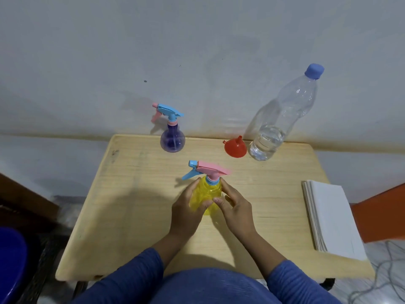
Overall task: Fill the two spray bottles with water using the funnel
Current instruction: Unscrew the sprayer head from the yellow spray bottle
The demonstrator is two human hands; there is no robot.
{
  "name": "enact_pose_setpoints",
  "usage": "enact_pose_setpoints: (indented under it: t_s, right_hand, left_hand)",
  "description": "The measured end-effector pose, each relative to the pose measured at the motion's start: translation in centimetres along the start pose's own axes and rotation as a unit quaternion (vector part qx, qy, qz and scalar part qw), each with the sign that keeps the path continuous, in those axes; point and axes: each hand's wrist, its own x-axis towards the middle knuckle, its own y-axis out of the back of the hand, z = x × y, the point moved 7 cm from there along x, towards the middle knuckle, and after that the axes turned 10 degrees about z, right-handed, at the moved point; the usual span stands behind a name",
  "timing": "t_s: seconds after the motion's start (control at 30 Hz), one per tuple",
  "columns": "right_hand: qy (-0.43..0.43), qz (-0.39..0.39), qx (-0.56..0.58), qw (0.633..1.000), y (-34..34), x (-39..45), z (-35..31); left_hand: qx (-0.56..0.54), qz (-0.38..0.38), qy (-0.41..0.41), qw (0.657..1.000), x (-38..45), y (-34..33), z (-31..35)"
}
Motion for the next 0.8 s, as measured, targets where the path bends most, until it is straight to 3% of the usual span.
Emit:
enact_pose_setpoints:
  t_s: [0.13, 0.3, 0.53, 0.8]
  right_hand:
    - [0.014, 0.007, 0.003, 1.000, 0.1, -0.3, -0.6]
    - [0.087, 0.114, 0.044, 0.989, 1.7, 0.0, -3.9]
    - [0.152, 0.138, 0.018, 0.979, 0.4, 1.4, -6.3]
    - [0.147, 0.003, 0.028, 0.989, 0.6, 2.0, -6.3]
  left_hand:
    - [-0.019, 0.001, -0.007, 1.000, 0.0, 0.0, -0.3]
    - [-0.032, -0.001, -0.026, 0.999, 0.1, 0.1, -0.9]
    - [-0.046, -0.016, -0.030, 0.998, 0.3, 0.0, -0.6]
    - [-0.003, -0.003, -0.038, 0.999, 0.7, 0.3, -0.8]
